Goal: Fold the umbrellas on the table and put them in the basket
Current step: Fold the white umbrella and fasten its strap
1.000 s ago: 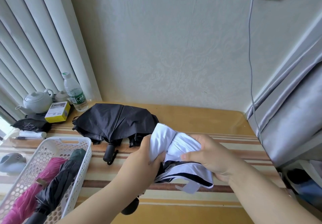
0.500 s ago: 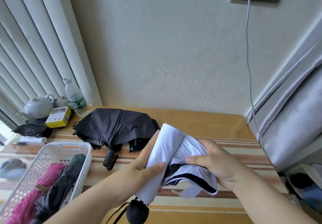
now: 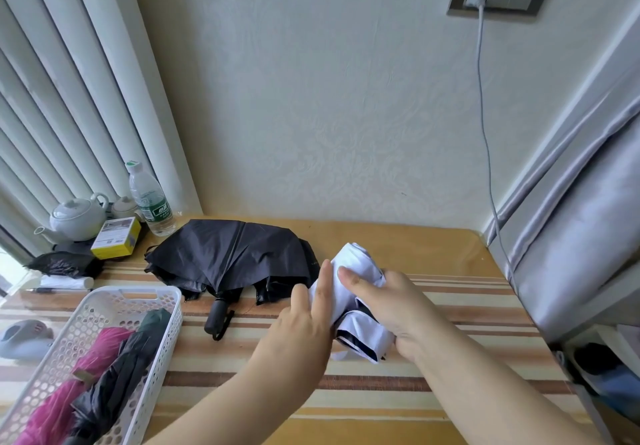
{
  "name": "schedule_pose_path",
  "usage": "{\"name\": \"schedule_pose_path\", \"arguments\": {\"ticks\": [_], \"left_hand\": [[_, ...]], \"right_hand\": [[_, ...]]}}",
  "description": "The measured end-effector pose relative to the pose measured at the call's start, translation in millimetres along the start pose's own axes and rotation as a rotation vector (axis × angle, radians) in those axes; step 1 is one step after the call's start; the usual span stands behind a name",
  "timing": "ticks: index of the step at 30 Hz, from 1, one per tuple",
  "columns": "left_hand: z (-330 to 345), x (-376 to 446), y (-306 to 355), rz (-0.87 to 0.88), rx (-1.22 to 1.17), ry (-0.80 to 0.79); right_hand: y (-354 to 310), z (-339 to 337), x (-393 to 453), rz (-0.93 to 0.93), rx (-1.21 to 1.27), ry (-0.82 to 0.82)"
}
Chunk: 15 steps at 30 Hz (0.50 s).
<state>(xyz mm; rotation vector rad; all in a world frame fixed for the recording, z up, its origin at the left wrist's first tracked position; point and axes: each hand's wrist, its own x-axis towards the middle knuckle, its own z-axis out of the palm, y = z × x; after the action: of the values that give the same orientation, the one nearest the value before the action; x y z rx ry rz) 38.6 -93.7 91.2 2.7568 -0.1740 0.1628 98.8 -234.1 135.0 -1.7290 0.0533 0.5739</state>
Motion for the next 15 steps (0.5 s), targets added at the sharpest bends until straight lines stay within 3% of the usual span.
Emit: {"name": "schedule_pose_path", "arguments": {"ticks": [2, 5, 7, 9, 15], "left_hand": [[-0.9, -1.2, -2.1, 0.079, -0.163, -0.036], [-22.4, 0.7, -14.1, -0.130, -0.793, -0.297], [-35.2, 3.6, -17.3, -0.191, -1.098, -0.379], [-37.6, 2.2, -15.2, -0.171, -1.178, -0.410], [-35.9, -4.2, -12.0, -0.149, -1.023, -0.316]], "right_hand": [[0.6, -1.2, 1.0, -0.066, -0.063, 0.051], [-2.6, -12.1, -1.2, -0.177, -0.093, -0.044], [-7.1, -16.8, -4.9, -0.223, -0.069, -0.147], [-9.0, -16.7, -6.1, -0.239, -0.052, -0.180], [-11.7, -25.4, -12.6, -0.093, -0.153, -0.350]]}}
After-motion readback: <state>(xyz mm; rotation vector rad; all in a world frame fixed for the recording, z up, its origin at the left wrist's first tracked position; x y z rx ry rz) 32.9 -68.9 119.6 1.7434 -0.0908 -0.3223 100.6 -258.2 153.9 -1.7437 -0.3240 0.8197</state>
